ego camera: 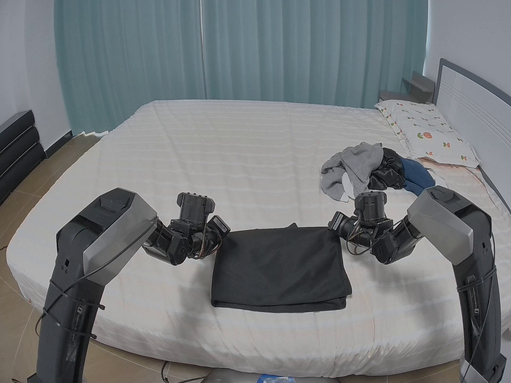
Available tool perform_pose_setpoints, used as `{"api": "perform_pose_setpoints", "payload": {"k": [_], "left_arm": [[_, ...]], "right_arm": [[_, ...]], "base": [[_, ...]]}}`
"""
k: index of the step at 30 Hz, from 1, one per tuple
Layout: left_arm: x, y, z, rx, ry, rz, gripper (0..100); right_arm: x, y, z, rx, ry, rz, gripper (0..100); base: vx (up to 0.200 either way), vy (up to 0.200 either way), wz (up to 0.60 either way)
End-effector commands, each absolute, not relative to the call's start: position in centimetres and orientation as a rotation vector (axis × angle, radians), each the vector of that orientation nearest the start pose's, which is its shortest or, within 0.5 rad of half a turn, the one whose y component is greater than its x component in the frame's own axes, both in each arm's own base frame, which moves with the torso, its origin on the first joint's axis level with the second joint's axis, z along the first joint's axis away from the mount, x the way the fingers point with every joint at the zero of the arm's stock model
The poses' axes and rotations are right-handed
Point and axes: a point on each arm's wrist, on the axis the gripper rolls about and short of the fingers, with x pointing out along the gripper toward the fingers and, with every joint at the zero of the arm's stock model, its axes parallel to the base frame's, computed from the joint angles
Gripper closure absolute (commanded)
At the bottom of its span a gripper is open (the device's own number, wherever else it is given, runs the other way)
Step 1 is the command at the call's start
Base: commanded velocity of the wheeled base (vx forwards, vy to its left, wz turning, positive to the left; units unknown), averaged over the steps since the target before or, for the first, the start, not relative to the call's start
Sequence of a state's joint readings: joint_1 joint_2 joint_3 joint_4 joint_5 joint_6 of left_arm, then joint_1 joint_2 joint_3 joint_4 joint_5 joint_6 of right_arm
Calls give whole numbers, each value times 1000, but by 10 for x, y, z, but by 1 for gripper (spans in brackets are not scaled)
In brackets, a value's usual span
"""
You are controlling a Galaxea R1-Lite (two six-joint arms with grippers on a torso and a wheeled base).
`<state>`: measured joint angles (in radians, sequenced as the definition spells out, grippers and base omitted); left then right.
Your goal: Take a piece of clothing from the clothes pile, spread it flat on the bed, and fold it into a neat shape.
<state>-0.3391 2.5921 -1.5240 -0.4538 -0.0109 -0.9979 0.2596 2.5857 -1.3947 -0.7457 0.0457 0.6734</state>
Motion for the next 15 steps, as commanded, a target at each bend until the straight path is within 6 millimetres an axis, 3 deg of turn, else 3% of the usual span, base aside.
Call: {"api": "perform_pose_setpoints", "payload": {"k": [1,8,9,15], "left_arm": [[462,-163,-20,-856,722,-6,100],[462,-163,-21,-856,729,-3,100],[462,-163,-20,-857,728,-6,0],[461,-163,-20,-858,735,-10,0]], "right_arm": [[471,126,-30,608,523,121,100],[472,128,-33,604,522,109,100],[472,128,-32,604,520,109,0],[469,127,-23,639,516,105,0]], "base": [[0,0,0],[0,0,0],[0,0,0],[0,0,0]]}}
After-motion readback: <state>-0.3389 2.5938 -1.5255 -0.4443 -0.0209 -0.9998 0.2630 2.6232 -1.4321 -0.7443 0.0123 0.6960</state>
